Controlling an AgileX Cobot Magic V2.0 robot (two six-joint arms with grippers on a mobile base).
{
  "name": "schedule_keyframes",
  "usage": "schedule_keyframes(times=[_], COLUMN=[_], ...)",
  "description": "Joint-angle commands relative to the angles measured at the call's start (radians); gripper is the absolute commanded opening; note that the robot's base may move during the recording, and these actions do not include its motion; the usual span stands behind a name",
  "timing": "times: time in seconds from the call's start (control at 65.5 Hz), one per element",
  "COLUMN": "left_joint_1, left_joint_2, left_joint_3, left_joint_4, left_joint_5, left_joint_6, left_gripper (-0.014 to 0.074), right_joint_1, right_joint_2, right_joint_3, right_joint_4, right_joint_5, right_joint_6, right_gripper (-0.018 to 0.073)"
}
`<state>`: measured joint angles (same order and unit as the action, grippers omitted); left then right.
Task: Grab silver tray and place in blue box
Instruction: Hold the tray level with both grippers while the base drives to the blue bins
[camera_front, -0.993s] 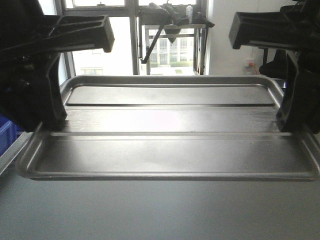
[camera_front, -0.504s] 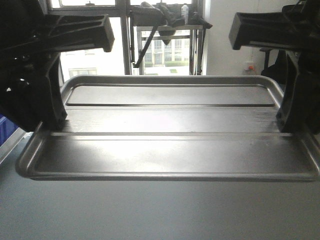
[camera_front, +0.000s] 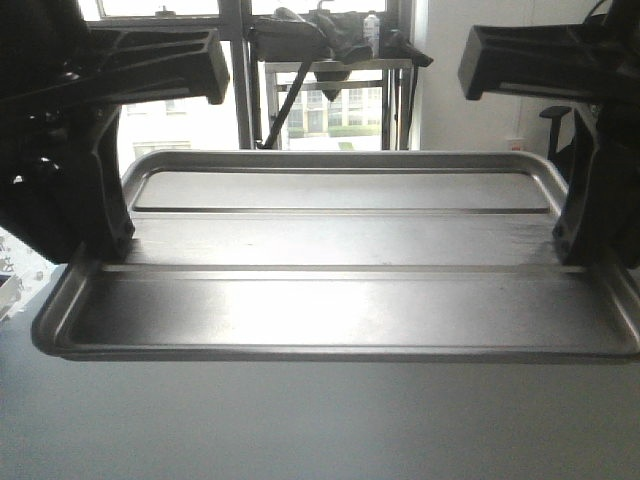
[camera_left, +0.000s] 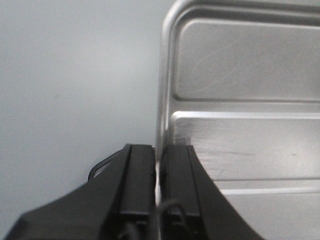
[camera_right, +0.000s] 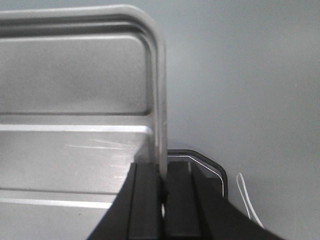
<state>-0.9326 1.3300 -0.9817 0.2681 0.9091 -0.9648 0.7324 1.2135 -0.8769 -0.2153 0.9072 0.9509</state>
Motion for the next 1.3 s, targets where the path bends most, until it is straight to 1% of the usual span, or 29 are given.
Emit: schedule_keyframes(times=[0.0, 1.283], left_joint_1=[-0.005, -0.005], left_joint_2=[-0.032, -0.032], left_joint_3=[-0.024, -0.024], left_joint_4=[0.034, 0.036], left_joint_5=[0.001, 0.001], left_joint_6=[-0.010, -0.010], left_gripper=[-0.0013, -0.0013], right_joint_1=[-0.002, -0.002], right_joint_2=[-0.021, -0.021], right_joint_3=[-0.023, -0.023], right_joint_4=[-0.048, -0.048], right_joint_5=[-0.004, -0.004], right_joint_6=[-0.002, -0.002], right_gripper=[0.0050, 0.0050])
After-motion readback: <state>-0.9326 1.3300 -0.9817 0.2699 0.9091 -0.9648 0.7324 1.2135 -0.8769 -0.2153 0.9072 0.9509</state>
